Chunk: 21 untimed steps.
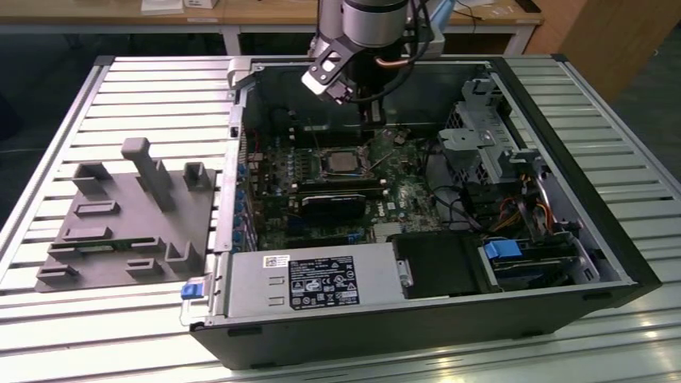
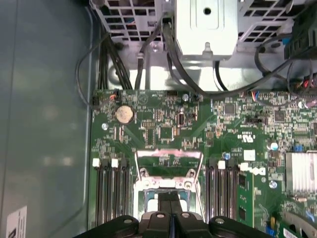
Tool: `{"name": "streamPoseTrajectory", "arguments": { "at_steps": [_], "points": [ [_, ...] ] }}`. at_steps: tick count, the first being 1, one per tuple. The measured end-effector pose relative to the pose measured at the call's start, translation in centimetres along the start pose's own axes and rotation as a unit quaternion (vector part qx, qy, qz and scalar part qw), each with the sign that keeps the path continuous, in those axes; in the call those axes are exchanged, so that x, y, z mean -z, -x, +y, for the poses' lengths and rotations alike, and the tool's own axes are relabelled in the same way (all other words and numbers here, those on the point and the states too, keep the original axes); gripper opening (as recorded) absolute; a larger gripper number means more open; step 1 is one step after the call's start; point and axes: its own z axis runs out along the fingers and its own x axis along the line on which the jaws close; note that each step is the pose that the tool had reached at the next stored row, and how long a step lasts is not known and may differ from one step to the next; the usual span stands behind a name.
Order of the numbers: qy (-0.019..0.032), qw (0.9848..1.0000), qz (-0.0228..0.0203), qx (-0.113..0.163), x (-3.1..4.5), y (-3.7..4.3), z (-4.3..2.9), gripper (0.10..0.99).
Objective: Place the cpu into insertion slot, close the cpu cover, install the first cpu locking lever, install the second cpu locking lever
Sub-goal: 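Close the cpu cover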
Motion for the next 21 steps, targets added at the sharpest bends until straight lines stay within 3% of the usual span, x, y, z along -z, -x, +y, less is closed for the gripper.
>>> {"name": "streamPoseTrajectory", "arguments": {
  "at_steps": [11, 21],
  "points": [
    [0.0000, 1.0000, 0.0000, 0.000, -0.18, -0.02, 2.41, 0.106],
    [0.0000, 1.0000, 0.0001, 0.000, 0.13, -0.04, 2.67, 0.106]
  ]
}}
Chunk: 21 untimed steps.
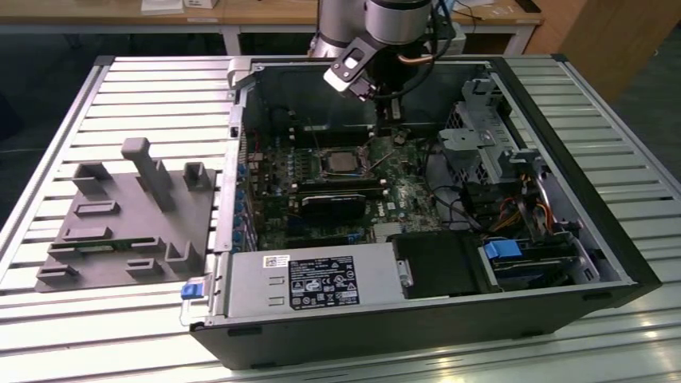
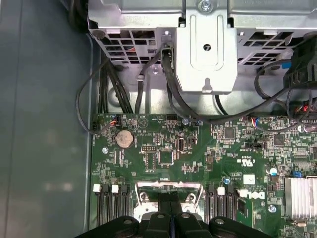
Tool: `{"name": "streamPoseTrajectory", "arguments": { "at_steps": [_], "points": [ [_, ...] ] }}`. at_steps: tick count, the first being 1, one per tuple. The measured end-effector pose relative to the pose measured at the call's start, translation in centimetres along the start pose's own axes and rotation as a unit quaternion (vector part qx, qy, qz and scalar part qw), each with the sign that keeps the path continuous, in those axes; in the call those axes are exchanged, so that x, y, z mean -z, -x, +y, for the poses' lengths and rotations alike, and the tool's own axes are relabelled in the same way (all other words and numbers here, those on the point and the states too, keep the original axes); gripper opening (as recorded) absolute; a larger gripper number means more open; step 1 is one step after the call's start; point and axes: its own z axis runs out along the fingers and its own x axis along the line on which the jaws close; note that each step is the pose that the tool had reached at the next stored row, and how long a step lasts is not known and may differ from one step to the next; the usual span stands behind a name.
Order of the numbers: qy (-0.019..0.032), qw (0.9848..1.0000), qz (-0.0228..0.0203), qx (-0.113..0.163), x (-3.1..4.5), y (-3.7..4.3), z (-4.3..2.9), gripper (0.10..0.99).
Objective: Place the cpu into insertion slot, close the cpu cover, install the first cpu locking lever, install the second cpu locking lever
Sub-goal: 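Close the cpu cover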
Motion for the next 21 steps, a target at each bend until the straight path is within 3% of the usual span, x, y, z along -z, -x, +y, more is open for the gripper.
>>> {"name": "streamPoseTrajectory", "arguments": {
  "at_steps": [13, 21],
  "points": [
    [0.0000, 1.0000, -0.0001, 0.000, -0.21, -0.03, 2.90, 0.106],
    [0.0000, 1.0000, -0.0023, 0.000, -0.71, -0.01, 3.39, 0.106]
  ]
}}
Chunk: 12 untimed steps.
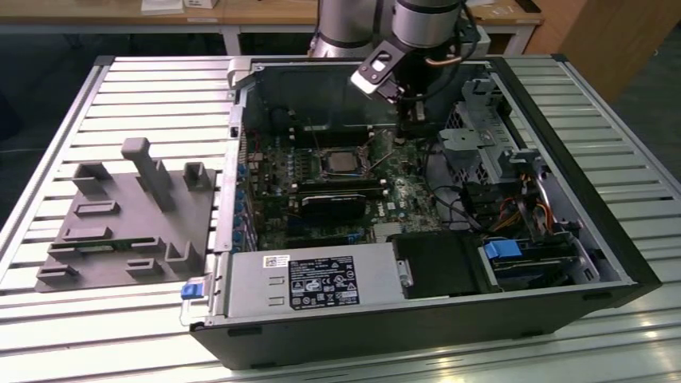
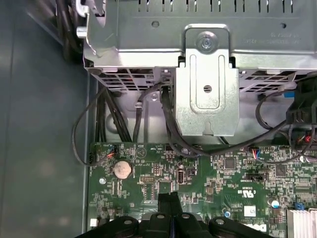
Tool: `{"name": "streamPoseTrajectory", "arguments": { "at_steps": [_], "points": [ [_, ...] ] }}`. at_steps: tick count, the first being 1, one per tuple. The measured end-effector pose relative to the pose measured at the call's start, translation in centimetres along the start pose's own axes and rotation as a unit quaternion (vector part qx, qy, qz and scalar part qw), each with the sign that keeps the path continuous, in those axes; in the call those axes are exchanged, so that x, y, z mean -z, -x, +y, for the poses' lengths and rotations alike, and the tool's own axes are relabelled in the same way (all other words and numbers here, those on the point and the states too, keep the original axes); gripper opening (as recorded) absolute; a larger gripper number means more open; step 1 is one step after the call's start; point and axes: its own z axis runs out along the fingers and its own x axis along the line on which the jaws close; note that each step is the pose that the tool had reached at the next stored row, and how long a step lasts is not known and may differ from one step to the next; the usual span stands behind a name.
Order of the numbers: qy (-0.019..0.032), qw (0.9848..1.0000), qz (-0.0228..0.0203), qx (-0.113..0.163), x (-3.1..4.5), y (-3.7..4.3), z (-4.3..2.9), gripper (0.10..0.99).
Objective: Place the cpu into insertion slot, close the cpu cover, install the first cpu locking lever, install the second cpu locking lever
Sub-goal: 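Close the cpu cover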
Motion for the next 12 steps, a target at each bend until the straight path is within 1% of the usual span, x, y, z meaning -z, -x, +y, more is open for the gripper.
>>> {"name": "streamPoseTrajectory", "arguments": {
  "at_steps": [7, 12],
  "points": [
    [0.0000, 1.0000, -0.0011, 0.000, -0.79, 0.02, 0.13, 0.106],
    [0.0000, 1.0000, -0.0013, 0.000, -1.11, 0.03, 0.15, 0.106]
  ]
}}
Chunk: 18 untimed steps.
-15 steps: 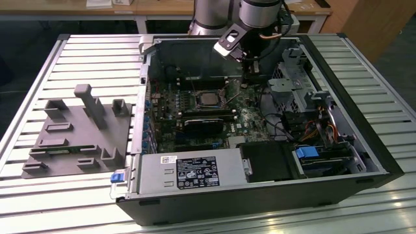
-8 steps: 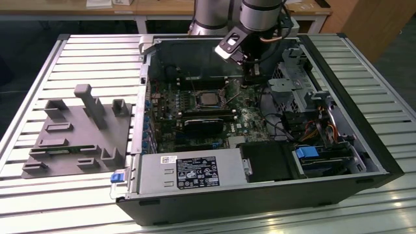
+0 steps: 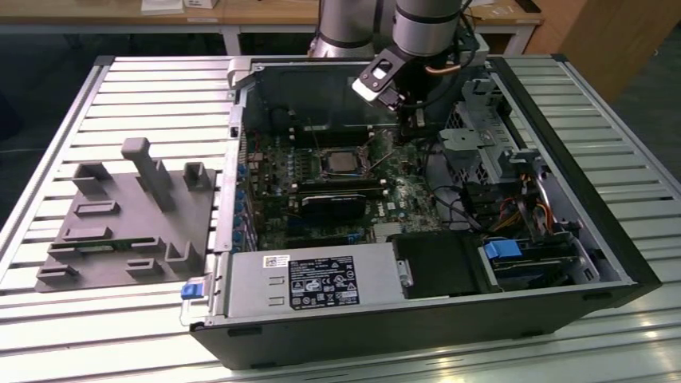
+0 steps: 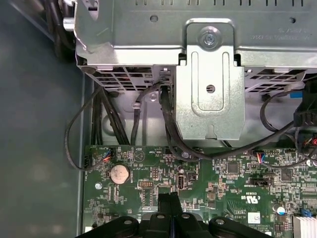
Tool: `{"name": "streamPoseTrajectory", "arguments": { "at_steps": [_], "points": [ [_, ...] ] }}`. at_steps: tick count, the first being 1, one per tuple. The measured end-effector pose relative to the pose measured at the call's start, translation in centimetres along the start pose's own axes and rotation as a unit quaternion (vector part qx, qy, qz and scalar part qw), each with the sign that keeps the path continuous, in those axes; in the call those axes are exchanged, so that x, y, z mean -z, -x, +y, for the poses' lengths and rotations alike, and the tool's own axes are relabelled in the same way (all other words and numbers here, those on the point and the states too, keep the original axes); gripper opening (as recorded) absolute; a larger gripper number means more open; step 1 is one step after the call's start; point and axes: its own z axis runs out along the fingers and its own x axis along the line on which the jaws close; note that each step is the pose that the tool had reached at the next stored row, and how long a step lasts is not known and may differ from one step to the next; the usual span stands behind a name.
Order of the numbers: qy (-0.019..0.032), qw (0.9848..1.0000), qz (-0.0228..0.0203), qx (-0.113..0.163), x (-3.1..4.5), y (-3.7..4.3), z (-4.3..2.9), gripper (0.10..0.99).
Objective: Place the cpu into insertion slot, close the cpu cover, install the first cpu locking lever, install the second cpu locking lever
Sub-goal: 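Close the cpu cover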
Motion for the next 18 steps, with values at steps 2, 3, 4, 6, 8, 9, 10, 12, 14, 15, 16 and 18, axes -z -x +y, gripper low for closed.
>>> {"name": "streamPoseTrajectory", "arguments": {
  "at_steps": [2, 3, 4, 6, 8, 9, 10, 12, 14, 15, 16, 18],
  "points": [
    [0.0000, 1.0000, -0.0001, 0.000, 0.00, 0.00, 0.00, 0.106],
    [0.0000, 1.0000, 0.0000, 0.000, -0.01, 0.00, 0.00, 0.106],
    [0.0000, 1.0000, 0.0001, 0.000, -0.02, 0.00, 0.00, 0.106],
    [-0.0018, 1.0000, 0.0000, 0.000, -0.02, 0.00, 0.01, 0.106],
    [-0.0090, 1.0000, 0.0000, 0.000, -0.04, 0.00, 0.00, 0.106],
    [-0.0148, 0.9999, -0.0001, 0.000, -0.05, 0.00, 0.00, 0.106],
    [-0.0217, 0.9998, -0.0001, -0.001, -0.07, 0.00, 0.01, 0.106],
    [-0.0379, 0.9993, -0.0003, -0.001, -0.11, 0.00, 0.02, 0.106],
    [-0.0489, 0.9988, -0.0006, -0.001, -0.13, 0.00, 0.02, 0.106],
    [-0.0508, 0.9987, -0.0006, -0.001, -0.13, 0.00, 0.02, 0.106],
    [-0.0510, 0.9987, -0.0006, -0.001, -0.13, 0.00, 0.01, 0.106],
    [-0.0512, 0.9987, -0.0006, -0.001, -0.13, 0.00, 0.01, 0.106]
  ]
}}
